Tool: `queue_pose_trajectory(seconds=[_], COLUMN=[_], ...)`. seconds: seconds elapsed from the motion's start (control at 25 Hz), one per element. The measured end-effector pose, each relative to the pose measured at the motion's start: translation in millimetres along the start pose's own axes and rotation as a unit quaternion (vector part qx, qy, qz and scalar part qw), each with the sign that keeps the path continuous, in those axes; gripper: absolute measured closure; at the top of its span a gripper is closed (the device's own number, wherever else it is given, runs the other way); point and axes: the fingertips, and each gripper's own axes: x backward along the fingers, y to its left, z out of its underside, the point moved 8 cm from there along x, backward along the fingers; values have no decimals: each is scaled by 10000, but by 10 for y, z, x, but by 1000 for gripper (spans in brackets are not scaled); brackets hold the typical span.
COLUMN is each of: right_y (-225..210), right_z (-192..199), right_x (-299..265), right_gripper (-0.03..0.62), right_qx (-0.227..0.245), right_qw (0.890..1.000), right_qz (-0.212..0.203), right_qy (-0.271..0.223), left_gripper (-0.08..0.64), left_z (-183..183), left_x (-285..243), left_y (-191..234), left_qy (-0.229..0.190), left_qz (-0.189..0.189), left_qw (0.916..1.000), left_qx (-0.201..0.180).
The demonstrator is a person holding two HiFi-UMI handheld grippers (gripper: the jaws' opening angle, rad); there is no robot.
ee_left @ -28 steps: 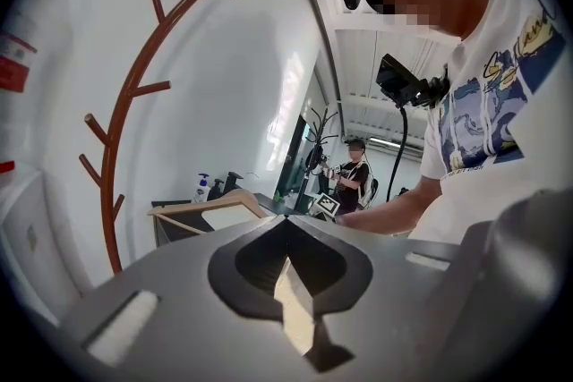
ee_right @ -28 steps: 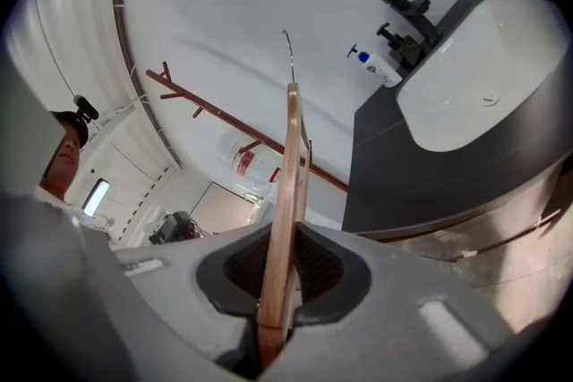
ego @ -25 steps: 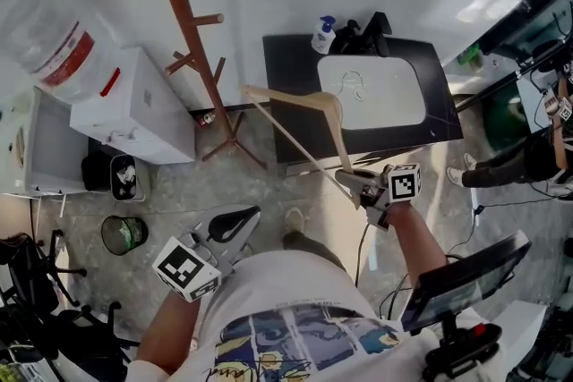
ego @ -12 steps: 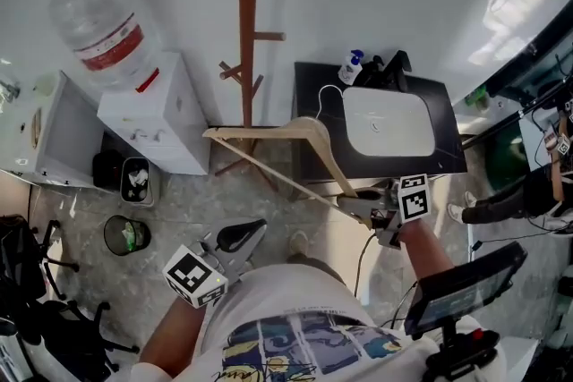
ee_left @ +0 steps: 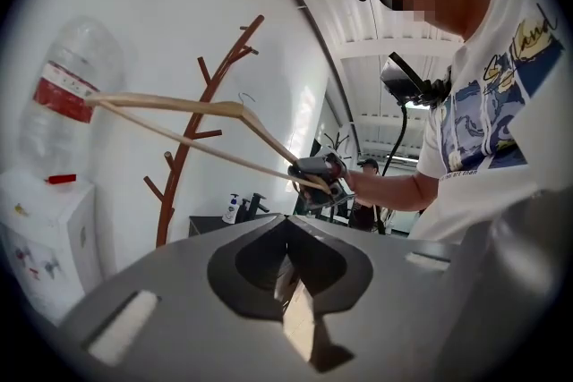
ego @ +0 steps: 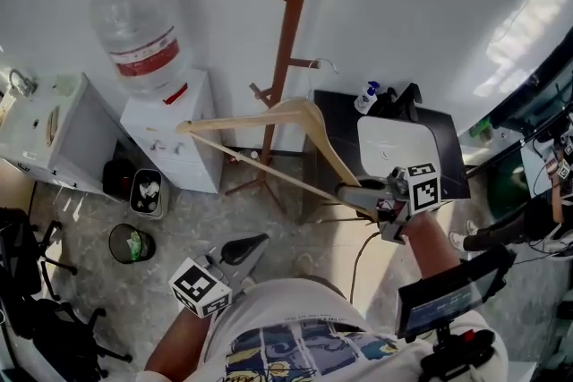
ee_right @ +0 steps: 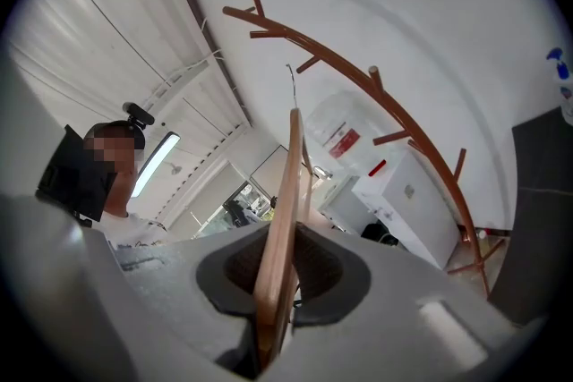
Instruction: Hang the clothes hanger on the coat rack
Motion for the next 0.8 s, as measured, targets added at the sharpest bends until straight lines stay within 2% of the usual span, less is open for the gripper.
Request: queue_pose_trajectory(seconds=[0.32, 0.6, 0.8], right_y=[261, 447, 597], right_z=[-738, -1424, -1647], right_x=[-149, -170, -221], right_gripper=[557, 557, 557], right_qx=[819, 1390, 1604], right_qw=[9965, 9896, 9858], right_qz=[-177, -363, -488], right_qy=[15, 64, 11], left_gripper=[557, 557, 557], left_z=[-57, -157, -79], left_x=[89, -45, -39], left_y=[51, 68, 11], left_qy=[-94, -98, -106], left_qz=[-167, -240, -229], left_qw=[9998, 9996, 9996], left_qx=[-51, -70, -103])
